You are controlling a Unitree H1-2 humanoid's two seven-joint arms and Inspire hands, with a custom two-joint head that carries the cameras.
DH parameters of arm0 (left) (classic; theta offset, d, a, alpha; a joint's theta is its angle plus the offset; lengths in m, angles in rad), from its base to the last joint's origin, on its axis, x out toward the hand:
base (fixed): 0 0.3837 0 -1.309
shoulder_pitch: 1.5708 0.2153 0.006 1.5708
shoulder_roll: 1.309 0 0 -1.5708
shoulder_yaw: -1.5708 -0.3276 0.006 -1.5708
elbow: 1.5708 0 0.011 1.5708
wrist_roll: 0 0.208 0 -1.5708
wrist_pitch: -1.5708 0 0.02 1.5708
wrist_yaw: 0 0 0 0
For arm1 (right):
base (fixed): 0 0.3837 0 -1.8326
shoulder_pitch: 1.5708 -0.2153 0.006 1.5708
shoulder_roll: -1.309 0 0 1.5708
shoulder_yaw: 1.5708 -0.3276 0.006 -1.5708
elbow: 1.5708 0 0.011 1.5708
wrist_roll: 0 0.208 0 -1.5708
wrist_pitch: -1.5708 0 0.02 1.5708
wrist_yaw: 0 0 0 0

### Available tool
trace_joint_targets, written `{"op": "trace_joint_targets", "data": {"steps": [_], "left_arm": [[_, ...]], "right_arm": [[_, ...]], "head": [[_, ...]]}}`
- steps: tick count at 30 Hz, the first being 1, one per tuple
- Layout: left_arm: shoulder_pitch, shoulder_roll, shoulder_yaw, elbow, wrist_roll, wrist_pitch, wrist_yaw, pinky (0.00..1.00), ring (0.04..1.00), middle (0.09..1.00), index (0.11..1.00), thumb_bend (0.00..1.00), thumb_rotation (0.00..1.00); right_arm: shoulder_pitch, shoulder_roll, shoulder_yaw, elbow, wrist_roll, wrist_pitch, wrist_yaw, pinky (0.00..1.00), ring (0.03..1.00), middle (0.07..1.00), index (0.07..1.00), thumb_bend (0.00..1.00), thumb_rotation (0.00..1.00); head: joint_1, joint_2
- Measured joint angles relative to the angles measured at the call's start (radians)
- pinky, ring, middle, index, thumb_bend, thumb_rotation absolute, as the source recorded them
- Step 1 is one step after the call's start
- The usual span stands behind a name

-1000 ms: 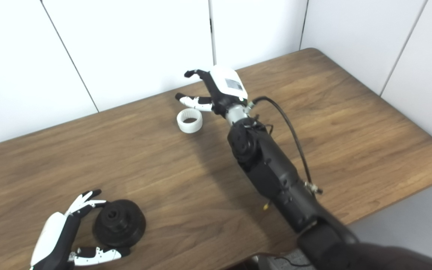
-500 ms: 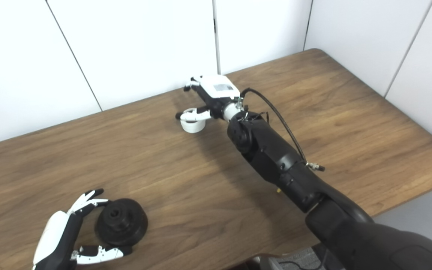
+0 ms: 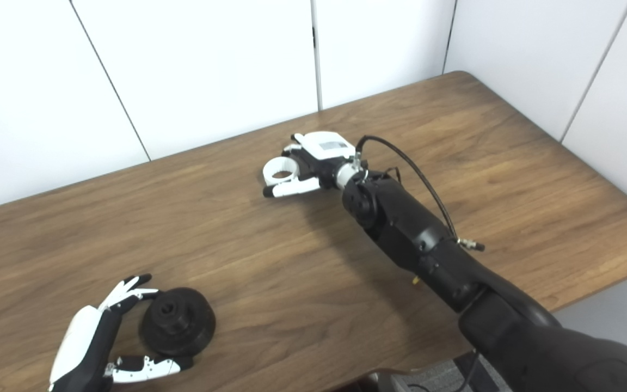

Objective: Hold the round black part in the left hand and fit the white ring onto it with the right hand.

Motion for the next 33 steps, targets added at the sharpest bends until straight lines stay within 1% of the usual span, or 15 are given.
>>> {"op": "trace_joint_targets", "data": {"steps": [4, 6, 7, 8, 9, 15, 17, 18, 21, 25, 28, 33], "left_arm": [[0.002, 0.0, 0.003, 0.0, -0.002, 0.0, -0.001, 0.95, 0.964, 0.914, 0.587, 0.9, 0.2], [0.003, 0.0, 0.004, 0.0, -0.003, 0.0, -0.001, 0.95, 0.964, 0.915, 0.587, 0.9, 0.2], [0.003, 0.0, 0.005, -0.001, -0.003, 0.0, -0.001, 0.95, 0.966, 0.915, 0.587, 0.9, 0.2], [0.003, 0.0, 0.005, -0.001, -0.003, 0.0, -0.001, 0.95, 0.966, 0.915, 0.587, 0.9, 0.2], [0.003, 0.0, 0.005, -0.001, -0.003, -0.001, -0.001, 0.95, 0.967, 0.916, 0.587, 0.9, 0.2], [0.003, 0.001, 0.006, -0.001, -0.003, -0.005, -0.002, 0.94, 0.967, 0.917, 0.588, 0.9, 0.21], [0.004, 0.001, 0.006, -0.001, -0.003, -0.004, -0.002, 0.95, 0.965, 0.917, 0.588, 0.9, 0.21], [0.004, 0.001, 0.007, -0.001, -0.003, -0.004, -0.002, 0.94, 0.964, 0.917, 0.588, 0.91, 0.21], [0.008, 0.001, 0.009, -0.003, -0.002, -0.004, -0.001, 0.93, 0.962, 0.915, 0.59, 0.91, 0.21], [0.01, 0.001, 0.01, -0.004, 0.001, -0.004, -0.001, 0.94, 0.965, 0.917, 0.59, 0.91, 0.21], [0.01, 0.0, 0.01, -0.004, 0.002, -0.004, -0.001, 0.94, 0.968, 0.918, 0.591, 0.91, 0.22], [0.011, 0.0, 0.009, -0.012, 0.003, 0.01, -0.007, 0.96, 0.977, 0.926, 0.592, 0.9, 0.22]], "right_arm": [[0.012, -0.001, 0.001, -0.005, 0.0, 0.0, 0.014, 0.98, 1.0, 1.0, 0.875, 0.99, 0.91], [0.015, -0.001, 0.0, -0.009, -0.001, 0.0, 0.015, 0.98, 1.0, 1.0, 0.873, 1.0, 0.89], [0.015, -0.001, 0.0, -0.009, -0.001, 0.0, 0.015, 0.98, 1.0, 1.0, 0.872, 0.99, 0.85], [0.015, -0.001, 0.0, -0.009, -0.003, 0.001, 0.015, 0.99, 1.0, 1.0, 0.872, 0.98, 0.83], [0.015, -0.001, 0.0, -0.01, -0.003, 0.001, 0.015, 0.99, 1.0, 1.0, 0.869, 0.95, 0.77], [0.019, 0.001, -0.007, -0.012, -0.003, 0.008, 0.01, 0.99, 1.0, 0.993, 0.848, 0.84, 0.57], [0.023, 0.007, -0.016, -0.016, 0.001, 0.008, 0.0, 0.99, 1.0, 0.987, 0.837, 0.82, 0.55], [0.026, 0.014, -0.022, -0.017, 0.004, 0.009, -0.013, 0.99, 0.999, 0.975, 0.822, 0.81, 0.53], [0.043, 0.038, -0.043, -0.022, 0.008, 0.014, -0.051, 0.99, 0.997, 0.966, 0.809, 0.79, 0.52], [0.064, 0.064, -0.059, -0.021, 0.01, 0.025, -0.105, 0.99, 0.989, 0.954, 0.802, 0.78, 0.54], [0.067, 0.079, -0.059, 0.001, 0.005, 0.032, -0.158, 1.0, 0.991, 0.947, 0.806, 0.76, 0.56], [0.07, 0.108, -0.057, 0.027, -0.001, 0.046, -0.217, 1.0, 0.994, 0.945, 0.819, 0.76, 0.61]], "head": [[0.002, 0.003], [0.002, 0.003], [0.002, 0.005], [0.0, 0.005], [0.0, 0.005], [0.002, 0.008], [0.002, 0.008], [0.006, 0.014], [0.008, 0.015], [0.015, 0.02], [0.018, 0.021], [0.021, 0.025]]}}
